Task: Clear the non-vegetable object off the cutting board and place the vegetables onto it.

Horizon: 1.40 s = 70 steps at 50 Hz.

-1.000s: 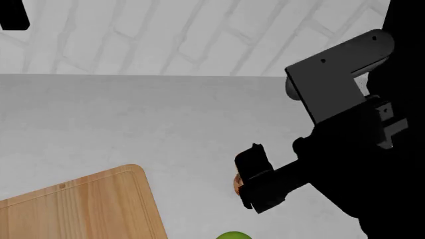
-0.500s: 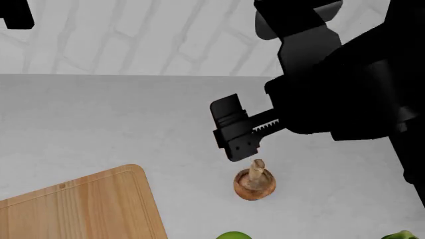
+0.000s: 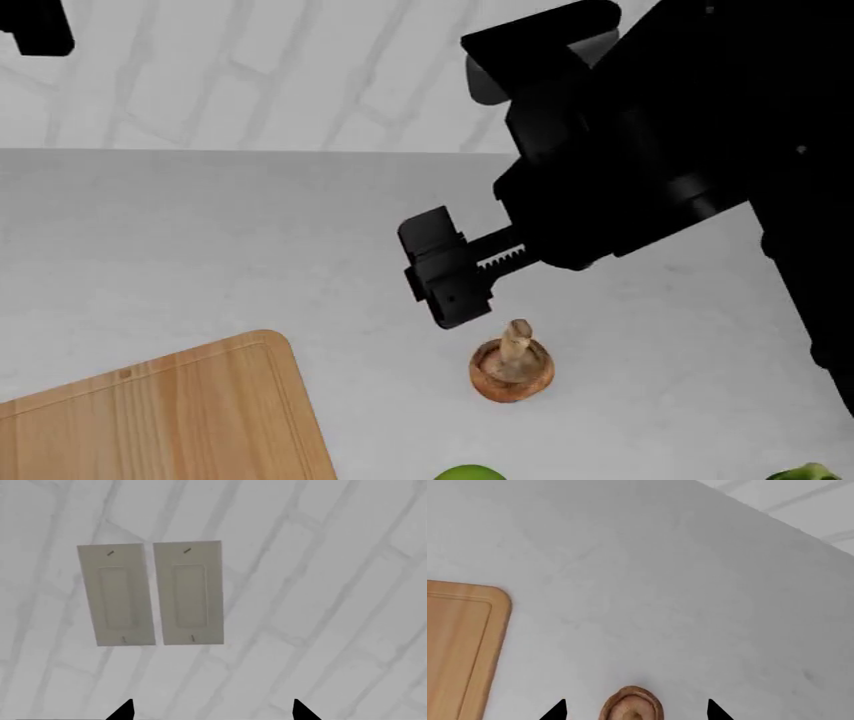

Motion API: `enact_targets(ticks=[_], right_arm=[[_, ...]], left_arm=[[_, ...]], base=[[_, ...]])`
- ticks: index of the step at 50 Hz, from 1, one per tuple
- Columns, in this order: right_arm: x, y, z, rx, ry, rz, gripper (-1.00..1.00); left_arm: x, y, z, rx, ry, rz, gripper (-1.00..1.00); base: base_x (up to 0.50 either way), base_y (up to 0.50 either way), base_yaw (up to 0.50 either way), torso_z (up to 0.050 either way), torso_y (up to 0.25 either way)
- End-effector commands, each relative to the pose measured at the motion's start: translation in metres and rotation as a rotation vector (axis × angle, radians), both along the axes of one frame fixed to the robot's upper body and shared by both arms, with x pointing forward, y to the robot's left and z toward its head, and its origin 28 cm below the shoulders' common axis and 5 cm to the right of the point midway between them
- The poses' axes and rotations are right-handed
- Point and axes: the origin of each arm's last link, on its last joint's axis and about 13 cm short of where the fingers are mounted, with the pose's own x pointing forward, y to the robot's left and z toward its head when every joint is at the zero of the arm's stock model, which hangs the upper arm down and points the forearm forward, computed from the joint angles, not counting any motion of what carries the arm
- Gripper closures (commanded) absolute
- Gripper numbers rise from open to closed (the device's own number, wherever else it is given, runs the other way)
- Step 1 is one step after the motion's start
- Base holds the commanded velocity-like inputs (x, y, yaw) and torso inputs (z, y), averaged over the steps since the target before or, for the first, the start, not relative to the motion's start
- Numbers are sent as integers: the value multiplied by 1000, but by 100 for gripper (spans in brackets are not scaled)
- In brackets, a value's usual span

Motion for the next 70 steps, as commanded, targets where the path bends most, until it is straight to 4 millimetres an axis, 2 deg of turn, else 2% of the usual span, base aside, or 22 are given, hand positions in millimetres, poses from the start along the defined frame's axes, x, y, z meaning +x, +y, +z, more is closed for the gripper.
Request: enact_targets(ticks=[1, 12, 57, 58, 70], right_arm=[[12, 15, -20, 18, 14, 53, -100], [13, 18, -47, 15, 62, 66, -100], [-8, 4, -84, -72, 139, 44, -100], [-8, 4, -82, -71, 135, 44, 100], [-8, 4, -70, -110, 105, 58, 100]], left_arm=[[-1, -2, 4, -33, -25, -55, -100], [-3, 2, 7, -36, -30, -45, -100], [-5, 3, 5, -47, -31, -45, -100], [-5, 3, 6, -48, -32, -44, -100], [-7, 4, 7, -51, -36, -44, -100]], base=[[0, 0, 0, 0, 0], [0, 0, 0, 0, 0], [0, 0, 0, 0, 0], [0, 0, 0, 0, 0], [0, 0, 0, 0, 0]])
